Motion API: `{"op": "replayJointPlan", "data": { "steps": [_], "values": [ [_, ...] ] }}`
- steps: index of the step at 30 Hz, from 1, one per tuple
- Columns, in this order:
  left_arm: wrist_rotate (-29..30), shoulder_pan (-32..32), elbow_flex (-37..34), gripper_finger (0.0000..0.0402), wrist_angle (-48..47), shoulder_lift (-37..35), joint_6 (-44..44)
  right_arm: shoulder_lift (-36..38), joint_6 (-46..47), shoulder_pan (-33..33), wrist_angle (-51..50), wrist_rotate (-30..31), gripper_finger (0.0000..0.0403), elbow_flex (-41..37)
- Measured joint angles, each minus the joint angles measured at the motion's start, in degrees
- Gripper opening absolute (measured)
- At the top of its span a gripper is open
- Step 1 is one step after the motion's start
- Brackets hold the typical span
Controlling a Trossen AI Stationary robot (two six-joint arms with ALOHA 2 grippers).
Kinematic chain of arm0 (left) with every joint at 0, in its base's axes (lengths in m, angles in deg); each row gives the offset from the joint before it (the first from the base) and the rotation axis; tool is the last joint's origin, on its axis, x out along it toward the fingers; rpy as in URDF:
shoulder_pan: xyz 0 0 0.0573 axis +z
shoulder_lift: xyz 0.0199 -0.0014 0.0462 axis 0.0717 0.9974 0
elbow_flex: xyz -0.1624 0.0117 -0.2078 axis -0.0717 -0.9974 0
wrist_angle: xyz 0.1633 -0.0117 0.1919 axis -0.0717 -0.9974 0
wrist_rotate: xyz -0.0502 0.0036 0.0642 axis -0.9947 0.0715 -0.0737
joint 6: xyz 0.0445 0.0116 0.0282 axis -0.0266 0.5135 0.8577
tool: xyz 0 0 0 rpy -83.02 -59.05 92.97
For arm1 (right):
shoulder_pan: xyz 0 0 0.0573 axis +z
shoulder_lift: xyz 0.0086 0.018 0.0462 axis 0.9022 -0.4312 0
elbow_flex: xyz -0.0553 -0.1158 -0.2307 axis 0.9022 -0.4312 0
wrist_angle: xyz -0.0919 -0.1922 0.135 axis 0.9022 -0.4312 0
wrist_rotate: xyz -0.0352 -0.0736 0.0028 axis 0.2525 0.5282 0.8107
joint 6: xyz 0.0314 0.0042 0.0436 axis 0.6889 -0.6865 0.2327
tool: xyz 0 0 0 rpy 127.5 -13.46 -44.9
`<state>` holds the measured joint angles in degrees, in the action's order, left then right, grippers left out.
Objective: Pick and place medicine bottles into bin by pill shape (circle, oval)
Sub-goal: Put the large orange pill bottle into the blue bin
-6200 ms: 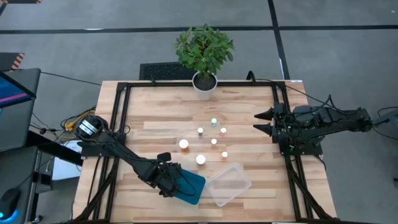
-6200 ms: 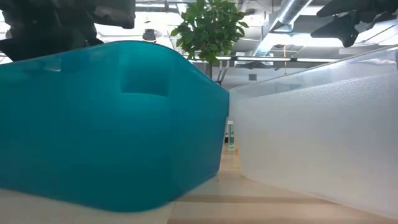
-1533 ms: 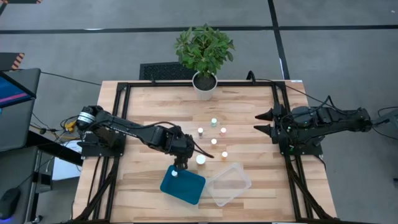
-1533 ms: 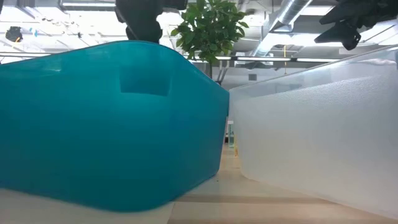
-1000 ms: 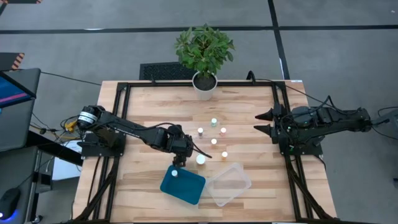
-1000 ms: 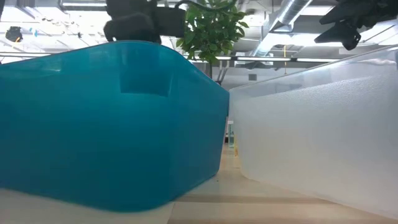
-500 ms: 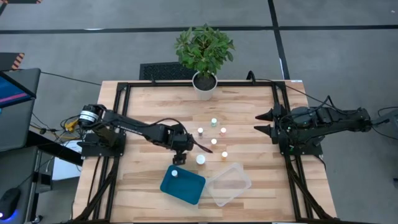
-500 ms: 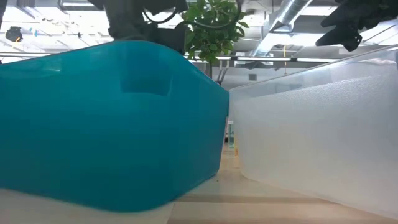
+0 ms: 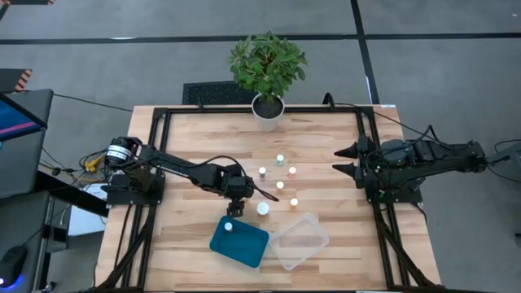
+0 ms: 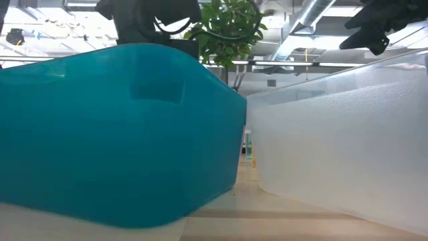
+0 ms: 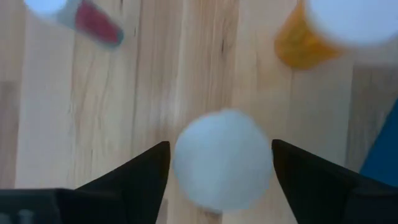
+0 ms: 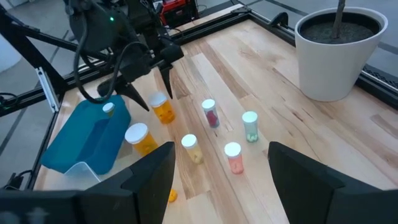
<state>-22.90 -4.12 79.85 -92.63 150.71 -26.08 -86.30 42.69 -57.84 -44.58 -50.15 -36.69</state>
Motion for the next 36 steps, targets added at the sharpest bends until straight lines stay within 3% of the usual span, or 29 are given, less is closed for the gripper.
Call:
{"op": "replayJointPlan", "data": {
  "steps": [10, 17, 26, 32, 36],
  "values": [
    [-0.5, 0.0, 0.4, 0.0194, 0.8, 0.7, -0.8, 0.0, 0.4, 0.0, 0.0, 0.1, 0.0271, 0.0],
    [0.5, 0.0, 3.0, 0.0200, -1.1, 0.6, -2.3, 0.0, 0.4, 0.0, 0.0, 0.1, 0.0271, 0.0],
    [0.6, -2.0, 17.9, 0.0201, -14.5, 0.6, -5.1, 0.0, 0.3, 0.0, 0.0, 0.1, 0.0271, 0.0],
    [3.5, -9.4, 29.9, 0.0213, -23.0, 0.5, -11.9, 0.0, 0.2, 0.0, 0.0, 0.1, 0.0271, 0.0],
    [7.3, -16.3, 33.4, 0.0214, -26.0, 0.4, -20.4, 0.0, 0.3, 0.0, 0.0, 0.1, 0.0271, 0.0]
  ]
}}
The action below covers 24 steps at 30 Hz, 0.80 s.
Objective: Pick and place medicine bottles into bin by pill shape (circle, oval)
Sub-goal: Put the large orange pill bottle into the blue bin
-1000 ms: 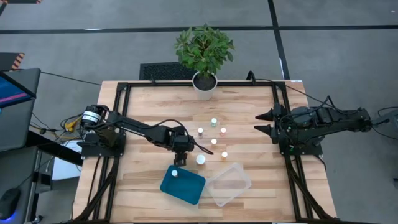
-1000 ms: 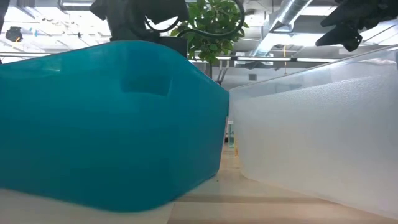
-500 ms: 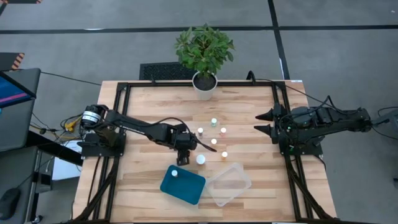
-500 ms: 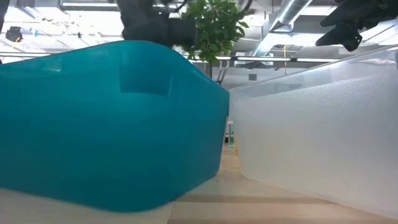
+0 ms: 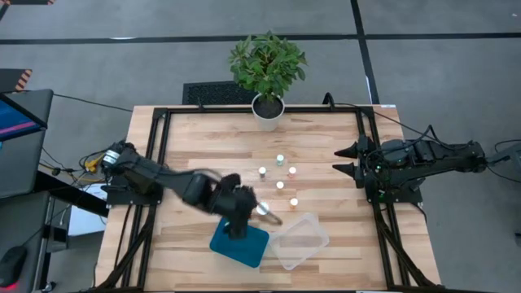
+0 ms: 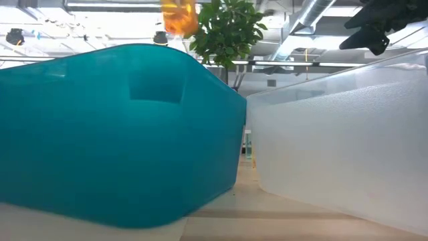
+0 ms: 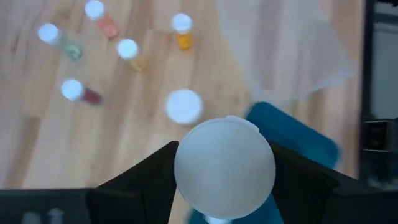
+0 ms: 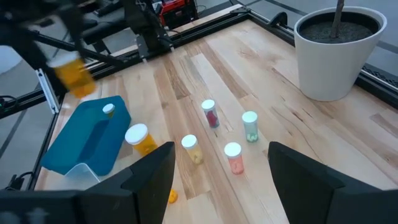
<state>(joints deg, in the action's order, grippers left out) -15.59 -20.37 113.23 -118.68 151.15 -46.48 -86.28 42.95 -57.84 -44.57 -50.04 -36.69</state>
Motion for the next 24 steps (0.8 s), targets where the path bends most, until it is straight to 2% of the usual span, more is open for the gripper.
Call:
{"op": "replayJointPlan", "data": {
  "steps": [6, 11, 24],
  "values": [
    [4.2, -10.0, -3.5, 0.0211, 0.0, 0.2, -13.7, 0.0, 0.0, 0.0, 0.0, 0.0, 0.0271, 0.0],
    [6.8, -14.2, -8.7, 0.0211, 1.3, 0.3, -22.8, 0.0, 0.0, 0.0, 0.0, -0.1, 0.0271, 0.0],
    [6.3, -14.9, -17.5, 0.0210, 7.5, 0.9, -24.7, 0.0, 0.1, 0.0, 0.0, -0.1, 0.0271, 0.0]
  ]
}}
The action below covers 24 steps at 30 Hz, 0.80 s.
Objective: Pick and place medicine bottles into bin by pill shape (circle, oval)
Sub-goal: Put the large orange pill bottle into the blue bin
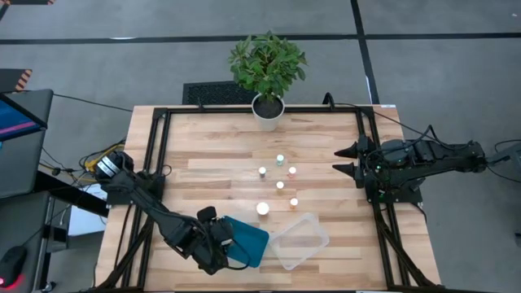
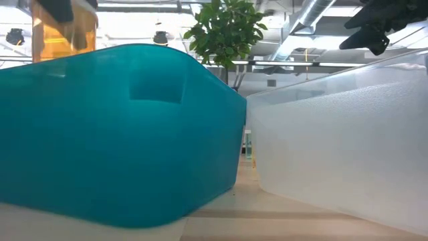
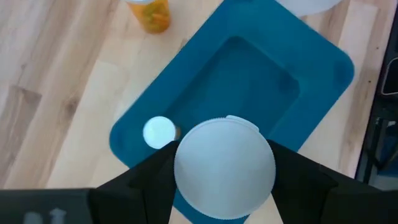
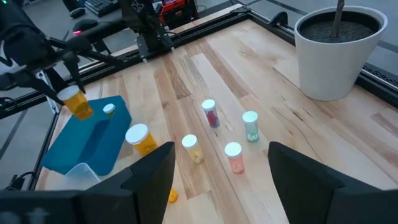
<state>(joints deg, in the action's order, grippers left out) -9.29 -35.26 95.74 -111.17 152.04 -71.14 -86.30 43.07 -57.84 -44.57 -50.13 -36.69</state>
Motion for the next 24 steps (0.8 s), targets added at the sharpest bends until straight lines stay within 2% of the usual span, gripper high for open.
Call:
{"op": "replayJointPlan", "data": {
  "steps": [11, 20, 24],
  "values": [
    [-2.8, 0.4, -0.3, 0.0210, 2.1, 2.7, 1.8, 0.0, -0.2, 0.0, -0.4, 0.0, 0.0271, 0.0],
    [-2.7, 0.7, -0.2, 0.0210, 0.5, 3.9, 1.6, 0.0, -0.2, 0.0, -1.4, 0.0, 0.0271, 0.0],
    [-5.4, 1.0, -0.1, 0.0210, 1.0, 5.7, 1.1, 0.0, -0.1, 0.0, -1.5, 0.0, 0.0271, 0.0]
  ]
}}
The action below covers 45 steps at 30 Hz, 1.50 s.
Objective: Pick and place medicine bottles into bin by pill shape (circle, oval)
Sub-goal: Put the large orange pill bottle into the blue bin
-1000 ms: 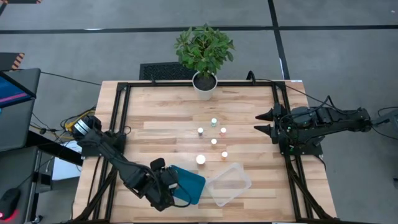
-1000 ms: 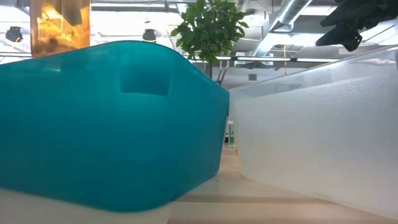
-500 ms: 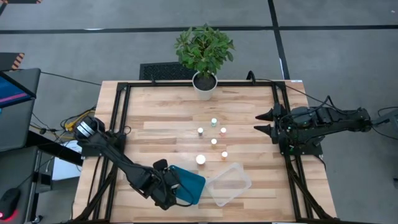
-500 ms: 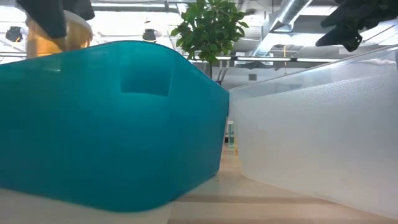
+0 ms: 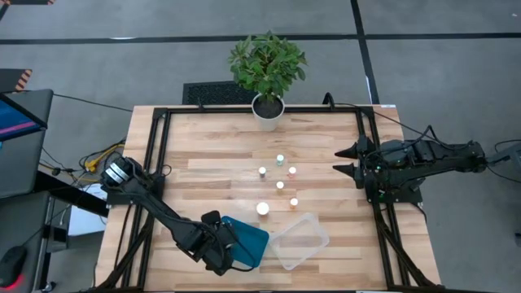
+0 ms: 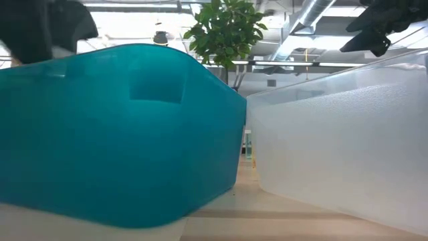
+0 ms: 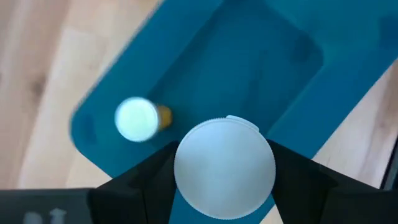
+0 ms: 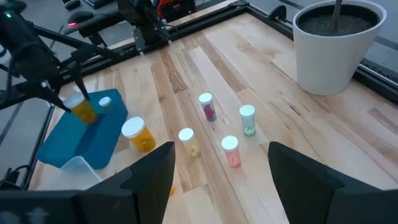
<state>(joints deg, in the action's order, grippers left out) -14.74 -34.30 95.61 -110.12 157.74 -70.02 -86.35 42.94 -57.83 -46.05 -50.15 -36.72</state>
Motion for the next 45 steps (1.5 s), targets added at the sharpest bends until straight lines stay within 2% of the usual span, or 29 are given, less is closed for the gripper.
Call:
{"op": "replayJointPlan", "data": {
  "steps": [4, 9, 14, 37, 45],
  "values": [
    [-0.3, 0.0, 0.0, 0.0210, -0.3, 1.3, -0.1, 0.0, 0.0, 0.0, 0.0, 0.0, 0.0271, 0.0],
    [2.6, 0.2, 0.0, 0.0210, -2.3, 1.3, -2.0, 0.0, 0.0, 0.0, 0.0, 0.0, 0.0271, 0.0],
    [1.4, 0.1, 0.0, 0.0210, -2.7, 1.2, -1.9, 0.0, 0.0, 0.0, 0.0, 0.0, 0.0271, 0.0],
    [2.6, 0.2, 0.0, 0.0211, -1.8, 1.2, -0.4, 0.0, 0.0, 0.0, 0.0, 0.0, 0.0271, 0.0],
    [2.2, 0.2, 0.0, 0.0251, -0.9, 1.2, -0.3, 0.0, 0.0, 0.0, 0.0, 0.0, 0.0271, 0.0]
  ]
}}
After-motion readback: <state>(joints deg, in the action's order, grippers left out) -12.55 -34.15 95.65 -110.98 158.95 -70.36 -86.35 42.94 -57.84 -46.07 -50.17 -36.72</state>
